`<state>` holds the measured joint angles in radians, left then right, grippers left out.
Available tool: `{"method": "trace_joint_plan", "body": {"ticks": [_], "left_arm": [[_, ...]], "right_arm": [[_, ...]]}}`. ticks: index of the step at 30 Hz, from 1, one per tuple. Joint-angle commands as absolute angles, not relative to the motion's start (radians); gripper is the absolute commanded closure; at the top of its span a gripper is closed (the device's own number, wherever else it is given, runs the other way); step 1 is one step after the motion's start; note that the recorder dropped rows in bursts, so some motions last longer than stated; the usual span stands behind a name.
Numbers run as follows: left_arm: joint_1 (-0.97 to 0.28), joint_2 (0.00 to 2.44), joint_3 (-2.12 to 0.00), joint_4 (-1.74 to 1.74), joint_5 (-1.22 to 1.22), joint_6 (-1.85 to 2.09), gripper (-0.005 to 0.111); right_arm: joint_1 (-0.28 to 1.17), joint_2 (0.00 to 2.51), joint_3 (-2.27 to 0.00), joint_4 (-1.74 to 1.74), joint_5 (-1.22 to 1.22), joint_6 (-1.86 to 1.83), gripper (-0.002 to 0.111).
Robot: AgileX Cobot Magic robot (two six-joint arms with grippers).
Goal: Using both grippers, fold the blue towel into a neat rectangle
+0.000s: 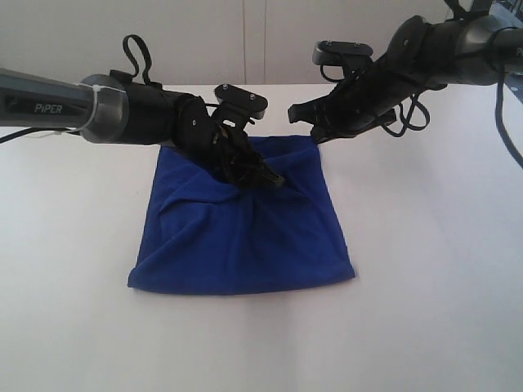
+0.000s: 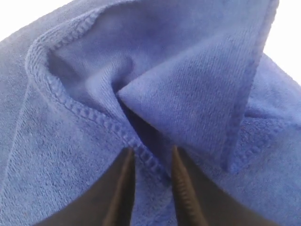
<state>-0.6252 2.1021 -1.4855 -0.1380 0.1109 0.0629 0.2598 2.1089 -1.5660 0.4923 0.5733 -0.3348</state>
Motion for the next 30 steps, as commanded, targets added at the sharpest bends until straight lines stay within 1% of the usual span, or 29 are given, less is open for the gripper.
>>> {"method": "trace_joint_plan", "body": {"ticks": [1,6,9,15,17,19,25,30], "left_arm": [[-0.630,2.101,-1.492,-0.148,0.114,0.060,0.079],[-0.630,2.101,-1.492,-0.148,0.113,0.060,0.098],[-0.630,2.101,-1.492,-0.148,0.107,0.060,0.103],[-0.630,2.082,-1.492,-0.144,0.098,0.083,0.104],[-0.628,2.055,-1.492,-0.131,0.106,0.087,0.107],[-0.618,2.036,-1.492,-0.113,0.122,0.087,0.107],[-0.526,2.009,-1.492,-0.096,0.246,0.087,0.107],[-0.493,1.965,-1.492,-0.024,0.277,0.087,0.107]], "right_arm": [[0.252,2.097,-1.570,0.488,0.580,-0.335,0.108],[0.252,2.097,-1.570,0.488,0.580,-0.335,0.108],[0.252,2.097,-1.570,0.488,0.580,-0.335,0.108],[0.252,2.097,-1.570,0.488,0.586,-0.335,0.108],[0.252,2.097,-1.570,0.488,0.586,-0.335,0.108],[0.252,2.095,-1.570,0.488,0.586,-0.335,0.108],[0.252,2.090,-1.570,0.466,0.573,-0.335,0.108],[0.241,2.047,-1.572,0.389,0.574,-0.328,0.108]]}}
